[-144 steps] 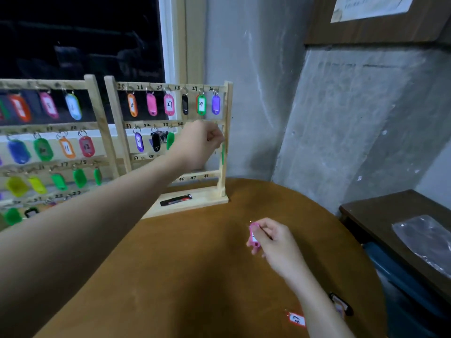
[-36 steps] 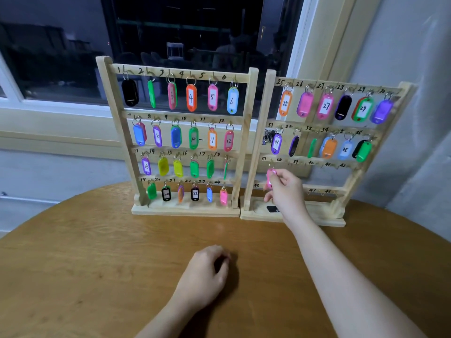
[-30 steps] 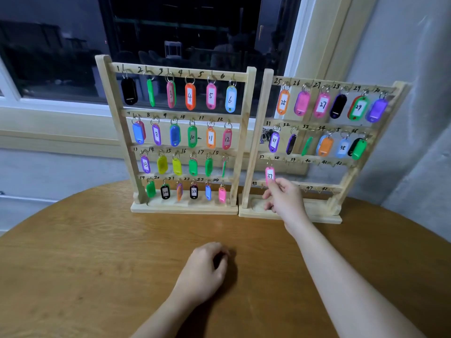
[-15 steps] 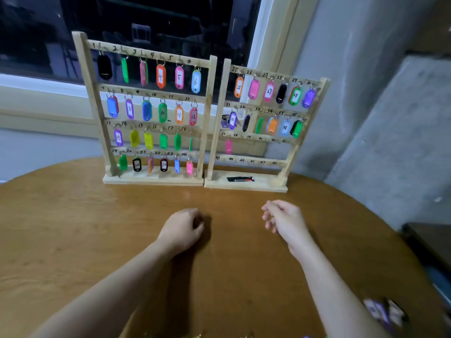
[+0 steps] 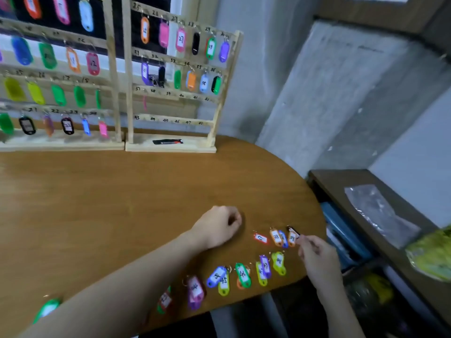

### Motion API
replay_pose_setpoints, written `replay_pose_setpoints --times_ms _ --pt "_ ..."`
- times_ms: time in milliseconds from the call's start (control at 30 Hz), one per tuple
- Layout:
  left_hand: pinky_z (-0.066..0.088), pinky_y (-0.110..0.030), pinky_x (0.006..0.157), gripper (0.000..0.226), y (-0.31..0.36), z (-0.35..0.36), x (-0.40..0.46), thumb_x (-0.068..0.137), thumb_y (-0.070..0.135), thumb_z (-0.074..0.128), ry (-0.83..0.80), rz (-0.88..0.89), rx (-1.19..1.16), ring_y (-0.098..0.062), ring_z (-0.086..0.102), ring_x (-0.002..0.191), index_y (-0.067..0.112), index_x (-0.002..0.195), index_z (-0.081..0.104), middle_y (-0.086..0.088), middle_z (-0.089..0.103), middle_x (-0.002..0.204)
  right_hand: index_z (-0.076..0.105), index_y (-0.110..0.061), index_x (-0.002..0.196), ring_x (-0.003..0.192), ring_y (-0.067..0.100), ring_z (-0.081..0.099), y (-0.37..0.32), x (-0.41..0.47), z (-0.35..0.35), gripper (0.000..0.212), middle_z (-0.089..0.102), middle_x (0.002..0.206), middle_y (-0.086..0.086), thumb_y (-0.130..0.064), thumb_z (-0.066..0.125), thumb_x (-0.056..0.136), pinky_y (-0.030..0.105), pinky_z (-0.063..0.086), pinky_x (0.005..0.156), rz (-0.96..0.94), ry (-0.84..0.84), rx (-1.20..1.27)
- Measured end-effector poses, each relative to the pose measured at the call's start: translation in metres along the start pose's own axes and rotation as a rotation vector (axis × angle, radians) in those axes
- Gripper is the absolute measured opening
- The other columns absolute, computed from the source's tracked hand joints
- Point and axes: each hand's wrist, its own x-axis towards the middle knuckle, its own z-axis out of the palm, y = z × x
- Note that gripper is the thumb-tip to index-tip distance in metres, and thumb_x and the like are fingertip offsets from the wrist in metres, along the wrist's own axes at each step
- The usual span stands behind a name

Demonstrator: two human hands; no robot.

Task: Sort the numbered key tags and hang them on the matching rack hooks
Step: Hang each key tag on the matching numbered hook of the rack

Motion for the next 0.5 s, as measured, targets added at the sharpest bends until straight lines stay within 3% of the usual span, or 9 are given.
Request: replay_pose_setpoints --times_ms 100,200,367,500 --pt "0.051 -0.031 0.086 0.015 0.015 0.02 0.014 0.093 0.035 0.066 -0.075 -0.012 0.023 -0.016 0.065 0.096 0.024 0.102 0.07 0.006 0.072 0.1 0.068 -0.019 0.072 0.066 0.017 0.061 0.008 0.0 -0.005 0.028 0.064 0.063 -0.002 -0.023 0.062 0.099 0.03 0.041 0.06 -0.021 -0.052 -0.072" --pt "0.05 -0.027 0.086 0.024 0.021 0.029 0.024 0.087 0.041 0.074 -0.14 -0.005 0.067 -0.012 0.064 0.096 0.027 0.105 0.069 0.008 0.071 0.102 0.069 -0.022 0.075 0.073 0.012 0.066 0.011 0.003 -0.003 0.023 0.068 0.068 -0.004 -0.026 0.064 0.097 0.03 0.05 0.063 -0.052 -0.098 -0.153" --pt "0.05 -0.027 0.082 0.005 0.02 0.031 0.027 0.09 0.026 0.073 -0.144 0.02 0.086 -0.013 0.064 0.093 0.023 0.093 0.073 0.007 0.071 0.095 0.068 -0.025 0.083 0.067 0.001 0.064 0.002 0.018 0.01 0.014 0.068 0.068 -0.012 -0.034 0.069 0.094 0.028 0.056 0.064 -0.087 -0.142 -0.337" --pt "0.05 -0.026 0.081 0.006 0.019 0.028 0.02 0.092 0.026 0.071 -0.125 0.029 0.037 -0.01 0.063 0.09 0.021 0.093 0.074 0.008 0.072 0.093 0.063 -0.029 0.085 0.069 0.002 0.06 -0.016 0.031 0.021 0.021 0.066 0.075 -0.015 -0.047 0.07 0.091 0.024 0.048 0.059 -0.122 -0.162 -0.538"
